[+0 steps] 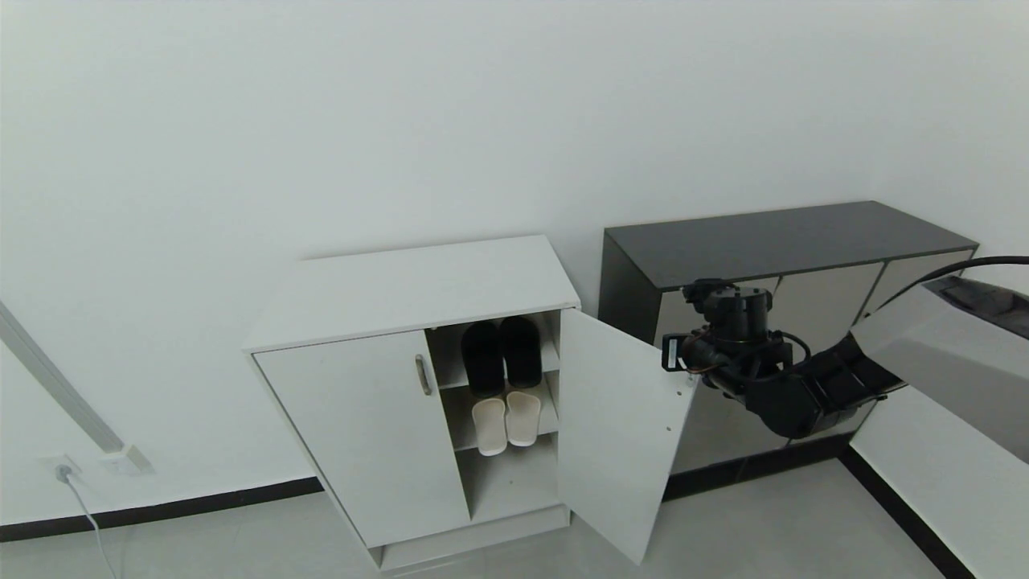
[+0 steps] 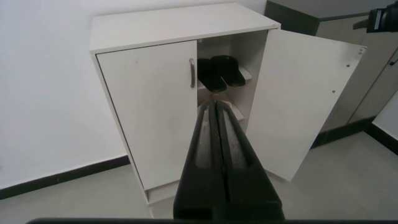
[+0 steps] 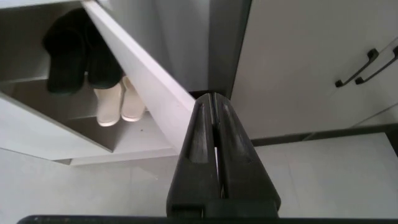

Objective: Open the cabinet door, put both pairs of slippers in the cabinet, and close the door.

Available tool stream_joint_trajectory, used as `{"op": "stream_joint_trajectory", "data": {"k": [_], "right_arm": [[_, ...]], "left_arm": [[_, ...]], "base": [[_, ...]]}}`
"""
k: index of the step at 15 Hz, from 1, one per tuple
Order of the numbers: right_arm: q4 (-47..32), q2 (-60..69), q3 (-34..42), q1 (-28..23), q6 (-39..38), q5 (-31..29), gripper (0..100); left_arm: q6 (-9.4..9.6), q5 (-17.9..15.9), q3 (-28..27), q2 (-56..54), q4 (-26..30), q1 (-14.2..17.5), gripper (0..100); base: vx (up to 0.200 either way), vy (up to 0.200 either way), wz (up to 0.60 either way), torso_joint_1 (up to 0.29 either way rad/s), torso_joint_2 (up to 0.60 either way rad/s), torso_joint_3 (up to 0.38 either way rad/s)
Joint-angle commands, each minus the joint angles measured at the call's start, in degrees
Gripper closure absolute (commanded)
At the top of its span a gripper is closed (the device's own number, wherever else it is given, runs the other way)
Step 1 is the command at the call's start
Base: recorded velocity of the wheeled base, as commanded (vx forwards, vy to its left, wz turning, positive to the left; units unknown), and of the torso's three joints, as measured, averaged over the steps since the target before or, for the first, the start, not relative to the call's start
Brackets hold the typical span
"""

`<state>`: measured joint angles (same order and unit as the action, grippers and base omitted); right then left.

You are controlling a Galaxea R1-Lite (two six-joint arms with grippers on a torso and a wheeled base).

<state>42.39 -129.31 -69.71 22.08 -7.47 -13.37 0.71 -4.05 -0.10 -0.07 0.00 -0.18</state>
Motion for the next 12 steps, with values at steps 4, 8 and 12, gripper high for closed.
{"op": "stream_joint_trajectory", "data": {"k": [4,8,12], "right_arm": [[-0.11,-2.62,-1.49,-0.81,0.00,0.01,100],[-1.43,-3.76,-2.89,-0.81,0.00,0.01,100],[-1.69,-4.46,-3.07,-0.90,0.00,0.01,100]], "left_arm": [[-0.09,0.00,0.01,0.07,0.00,0.01,100],[-0.09,0.00,0.01,0.07,0.00,0.01,100],[-0.09,0.00,0.01,0.07,0.00,0.01,100]], "base": [[0.000,0.000,0.00,0.000,0.00,0.000],[0.000,0.000,0.00,0.000,0.00,0.000],[0.000,0.000,0.00,0.000,0.00,0.000]]}}
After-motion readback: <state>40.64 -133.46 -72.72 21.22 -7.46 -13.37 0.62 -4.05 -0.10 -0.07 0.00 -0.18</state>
